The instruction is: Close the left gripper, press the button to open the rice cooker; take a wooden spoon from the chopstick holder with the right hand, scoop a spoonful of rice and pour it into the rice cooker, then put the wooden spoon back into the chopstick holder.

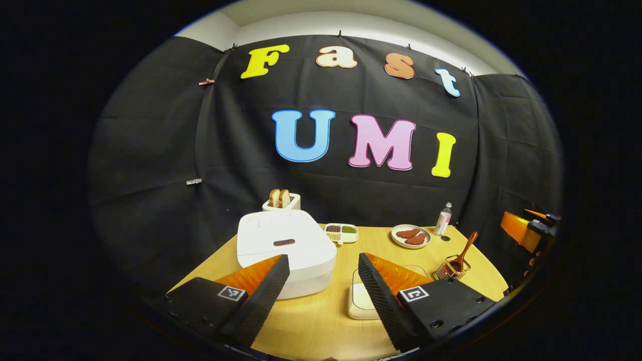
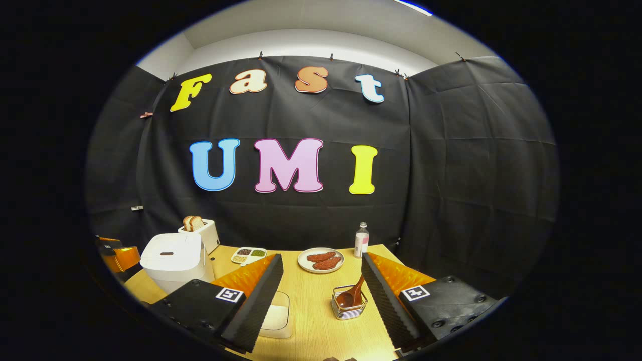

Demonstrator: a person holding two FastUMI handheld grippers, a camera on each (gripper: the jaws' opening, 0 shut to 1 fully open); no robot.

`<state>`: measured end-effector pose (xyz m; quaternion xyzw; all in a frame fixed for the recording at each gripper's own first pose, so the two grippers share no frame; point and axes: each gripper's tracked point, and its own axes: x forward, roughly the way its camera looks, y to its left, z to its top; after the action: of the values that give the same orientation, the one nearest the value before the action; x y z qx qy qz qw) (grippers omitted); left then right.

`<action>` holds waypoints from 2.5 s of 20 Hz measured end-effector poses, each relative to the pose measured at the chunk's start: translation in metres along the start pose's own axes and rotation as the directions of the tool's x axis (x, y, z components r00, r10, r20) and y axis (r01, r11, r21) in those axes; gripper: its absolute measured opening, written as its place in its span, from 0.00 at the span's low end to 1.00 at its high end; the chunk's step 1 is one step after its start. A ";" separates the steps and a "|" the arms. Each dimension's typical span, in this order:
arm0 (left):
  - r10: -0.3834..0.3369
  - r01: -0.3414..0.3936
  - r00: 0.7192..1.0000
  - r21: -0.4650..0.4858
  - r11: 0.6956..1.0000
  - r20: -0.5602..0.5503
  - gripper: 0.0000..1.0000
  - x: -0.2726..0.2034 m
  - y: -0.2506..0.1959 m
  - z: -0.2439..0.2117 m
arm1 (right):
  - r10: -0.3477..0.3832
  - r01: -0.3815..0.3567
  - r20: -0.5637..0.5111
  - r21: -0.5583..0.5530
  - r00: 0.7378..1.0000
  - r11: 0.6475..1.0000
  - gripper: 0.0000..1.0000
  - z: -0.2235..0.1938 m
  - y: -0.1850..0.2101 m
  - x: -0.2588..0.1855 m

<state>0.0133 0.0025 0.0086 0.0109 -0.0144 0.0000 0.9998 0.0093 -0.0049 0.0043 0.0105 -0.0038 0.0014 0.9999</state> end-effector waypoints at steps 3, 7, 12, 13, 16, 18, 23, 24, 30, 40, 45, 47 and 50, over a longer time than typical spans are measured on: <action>-0.009 0.009 1.000 0.018 1.000 0.020 0.96 0.002 -0.002 0.007 | 0.003 -0.003 0.014 -0.002 1.000 1.000 0.98 0.005 -0.001 0.001; -0.023 0.023 1.000 0.017 1.000 0.018 0.96 0.003 -0.008 0.006 | 0.001 -0.002 0.013 0.014 1.000 1.000 0.98 0.006 -0.006 0.000; 0.001 -0.001 1.000 0.003 1.000 0.013 0.96 0.016 0.008 0.020 | -0.011 0.010 0.010 0.015 1.000 1.000 0.98 0.005 -0.018 0.002; 0.009 -0.009 1.000 0.002 1.000 0.006 0.95 0.022 0.014 0.023 | -0.012 0.012 0.006 0.014 1.000 1.000 0.98 0.004 -0.019 0.002; 0.034 -0.035 0.999 -0.017 0.999 -0.020 0.96 0.042 0.033 0.033 | -0.006 0.007 -0.012 0.017 1.000 1.000 0.98 0.000 -0.022 0.000; 0.063 -0.063 0.998 -0.017 0.998 -0.025 0.95 0.058 0.049 0.040 | -0.004 0.004 -0.020 0.010 1.000 1.000 0.98 -0.002 -0.024 0.000; 0.073 -0.074 0.995 -0.010 0.997 -0.073 0.71 0.101 0.067 0.043 | 0.003 -0.003 -0.044 -0.008 0.999 1.000 0.98 -0.007 -0.030 0.002; 0.071 -0.072 0.994 -0.013 0.997 -0.087 0.61 0.110 0.069 0.039 | 0.000 -0.001 -0.046 -0.016 0.999 1.000 0.98 -0.007 -0.033 0.002; 0.076 -0.091 0.983 -0.086 0.992 -0.168 0.09 0.154 0.086 0.008 | -0.025 0.023 -0.070 -0.028 0.997 0.999 0.98 -0.011 -0.050 0.005; 0.017 -0.088 0.965 -0.258 0.962 -0.263 0.07 0.213 0.095 -0.049 | -0.056 0.051 -0.138 -0.037 0.989 0.998 0.98 -0.034 -0.068 -0.009; 0.037 -0.098 0.959 -0.206 0.974 -0.281 0.07 0.222 0.093 -0.058 | -0.057 0.057 -0.128 -0.007 0.990 0.998 0.98 -0.032 -0.077 -0.010; 0.052 -0.107 0.954 -0.174 0.979 -0.294 0.07 0.220 0.093 -0.061 | -0.055 0.055 -0.132 0.003 0.990 0.998 0.98 -0.037 -0.077 -0.008; 0.051 -0.123 0.950 -0.219 0.968 -0.308 0.08 0.221 0.092 -0.066 | -0.040 0.042 -0.134 0.010 0.990 0.999 0.98 -0.039 -0.076 -0.004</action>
<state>0.2361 0.0957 -0.0491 -0.1084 0.1372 0.0445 0.9836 0.0059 -0.0799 -0.0359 0.0170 0.0634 -0.0186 0.9977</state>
